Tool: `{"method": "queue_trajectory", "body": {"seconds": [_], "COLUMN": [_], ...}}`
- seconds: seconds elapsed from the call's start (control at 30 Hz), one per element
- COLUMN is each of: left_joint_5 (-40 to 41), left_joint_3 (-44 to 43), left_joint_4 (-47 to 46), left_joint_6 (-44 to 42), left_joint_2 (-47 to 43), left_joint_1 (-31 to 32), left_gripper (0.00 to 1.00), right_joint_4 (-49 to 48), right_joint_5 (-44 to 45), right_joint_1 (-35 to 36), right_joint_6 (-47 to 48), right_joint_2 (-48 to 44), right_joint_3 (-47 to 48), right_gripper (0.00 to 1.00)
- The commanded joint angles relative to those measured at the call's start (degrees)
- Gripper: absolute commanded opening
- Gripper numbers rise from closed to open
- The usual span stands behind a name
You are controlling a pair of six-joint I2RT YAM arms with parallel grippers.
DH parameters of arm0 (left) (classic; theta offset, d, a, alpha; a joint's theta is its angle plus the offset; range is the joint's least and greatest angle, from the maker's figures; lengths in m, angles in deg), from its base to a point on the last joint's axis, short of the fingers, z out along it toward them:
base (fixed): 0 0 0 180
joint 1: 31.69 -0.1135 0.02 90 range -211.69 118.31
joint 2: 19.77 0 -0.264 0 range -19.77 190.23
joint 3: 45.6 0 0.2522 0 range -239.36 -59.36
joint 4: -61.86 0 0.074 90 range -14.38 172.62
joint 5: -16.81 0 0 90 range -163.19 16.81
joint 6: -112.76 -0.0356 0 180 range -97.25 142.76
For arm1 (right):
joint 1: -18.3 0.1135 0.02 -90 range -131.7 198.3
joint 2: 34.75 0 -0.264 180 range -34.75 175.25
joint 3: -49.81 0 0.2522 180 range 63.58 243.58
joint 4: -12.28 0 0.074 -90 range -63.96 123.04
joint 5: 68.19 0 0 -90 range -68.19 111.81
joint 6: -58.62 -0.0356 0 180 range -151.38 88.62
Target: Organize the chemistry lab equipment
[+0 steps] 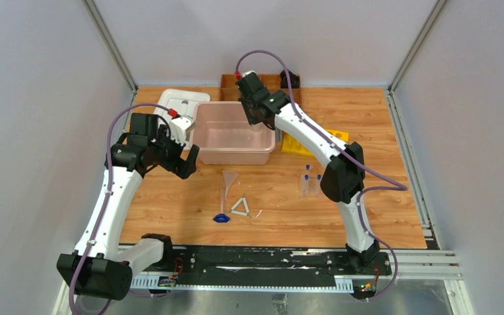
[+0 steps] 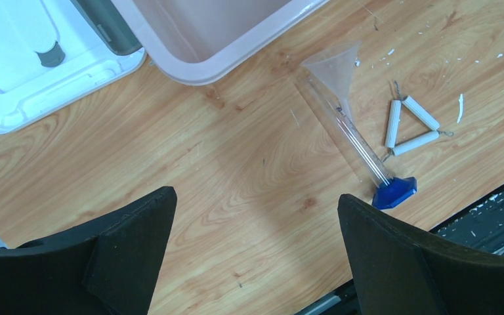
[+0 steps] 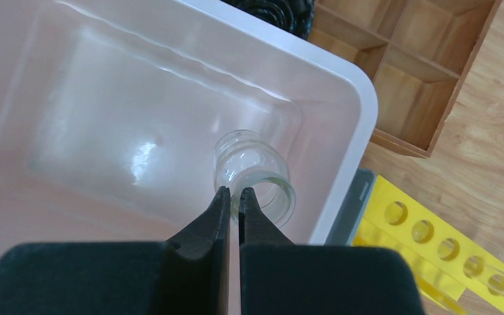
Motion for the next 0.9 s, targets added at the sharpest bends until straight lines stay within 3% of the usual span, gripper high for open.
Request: {"method": "queue_trajectory", "body": {"seconds": [0.0,0.4,0.67,0.87], "left_joint_5": [-1.44,-2.10,-1.81,-1.79], "left_joint_3": [-0.84,-0.19,-1.59,-2.68], "left_joint_4": [-0.52,-0.52,-0.52,-0.52], "left_joint_6": [-1.66,-2.88,-1.46,0.76], "left_joint_2": [0.06,0.34,-0.74,-1.88], "left_joint_1": [-0.47,-0.42,-0.47,-0.47], "left_gripper": [1.00,0.99,1.00,1.00], "right_joint_4": [0.23,-2.73,-4.24,-6.64], "right_joint_5": [2.37,3.22,0.69,1.55], "right_joint_1": [-1.28,-2.07,-2.10,0.39], "right_joint_6": [2.33,2.05,1.98,-0.03], "right_joint_2": [4.99,15.82,12.39,0.93], "right_joint_3": [4.66,6.60,7.55,1.46], "right_gripper": [0.00,0.01,0.52,0.59]}}
